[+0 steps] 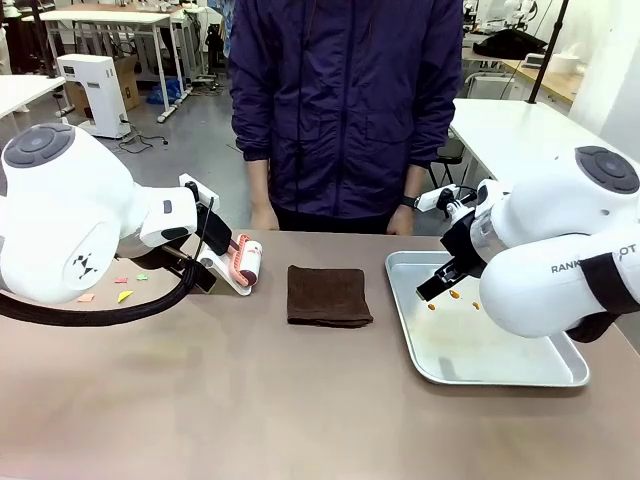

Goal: Clean the surface of the table.
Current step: Hold the Lint Roller with your left hand and the towel with your right hand.

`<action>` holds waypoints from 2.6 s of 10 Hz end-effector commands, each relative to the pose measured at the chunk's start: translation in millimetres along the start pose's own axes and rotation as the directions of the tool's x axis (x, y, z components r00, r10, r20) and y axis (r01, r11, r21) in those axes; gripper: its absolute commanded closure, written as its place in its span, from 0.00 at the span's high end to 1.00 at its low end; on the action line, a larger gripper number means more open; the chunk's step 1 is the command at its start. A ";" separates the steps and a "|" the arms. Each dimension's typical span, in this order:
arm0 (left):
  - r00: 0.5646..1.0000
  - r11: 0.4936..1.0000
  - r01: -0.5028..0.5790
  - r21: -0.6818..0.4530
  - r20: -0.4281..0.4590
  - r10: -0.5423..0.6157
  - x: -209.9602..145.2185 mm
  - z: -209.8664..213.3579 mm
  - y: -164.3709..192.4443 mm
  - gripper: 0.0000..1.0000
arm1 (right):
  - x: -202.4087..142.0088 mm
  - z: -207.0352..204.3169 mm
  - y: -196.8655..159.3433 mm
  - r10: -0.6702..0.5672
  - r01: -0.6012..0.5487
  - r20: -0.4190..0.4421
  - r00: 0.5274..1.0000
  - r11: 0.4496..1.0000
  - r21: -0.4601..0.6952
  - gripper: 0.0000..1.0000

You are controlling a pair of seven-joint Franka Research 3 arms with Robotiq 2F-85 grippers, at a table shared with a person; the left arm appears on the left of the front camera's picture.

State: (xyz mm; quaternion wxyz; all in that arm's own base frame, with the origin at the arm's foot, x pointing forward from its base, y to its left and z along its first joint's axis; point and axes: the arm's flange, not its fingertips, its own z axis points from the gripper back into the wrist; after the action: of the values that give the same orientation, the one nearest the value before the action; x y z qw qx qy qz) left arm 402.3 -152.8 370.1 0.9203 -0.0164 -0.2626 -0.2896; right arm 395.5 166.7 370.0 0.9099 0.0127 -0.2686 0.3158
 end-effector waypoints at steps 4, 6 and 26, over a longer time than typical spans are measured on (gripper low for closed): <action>0.939 0.868 -0.340 -0.362 -0.185 0.290 1.6 48.8 -3.8 1.00 | -8.6 58.4 -19.2 -0.353 0.395 -0.190 0.916 0.874 0.283 1.00; 0.895 0.765 -0.443 -0.468 -0.180 0.408 -4.5 91.0 14.4 1.00 | -31.9 98.3 -34.8 -0.464 0.514 -0.233 0.854 0.688 0.513 1.00; 0.441 0.255 -0.586 -0.769 -0.039 0.897 -229.1 158.2 246.0 1.00 | -244.5 193.0 -226.2 -0.925 0.741 -0.147 0.349 0.176 0.648 1.00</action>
State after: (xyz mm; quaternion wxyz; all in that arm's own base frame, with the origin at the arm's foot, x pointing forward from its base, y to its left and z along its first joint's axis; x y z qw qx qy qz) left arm 301.0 201.4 423.3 0.7796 -0.5428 -0.2766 0.1454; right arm 274.4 -190.6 442.8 0.8234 0.4930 -0.2165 -0.1790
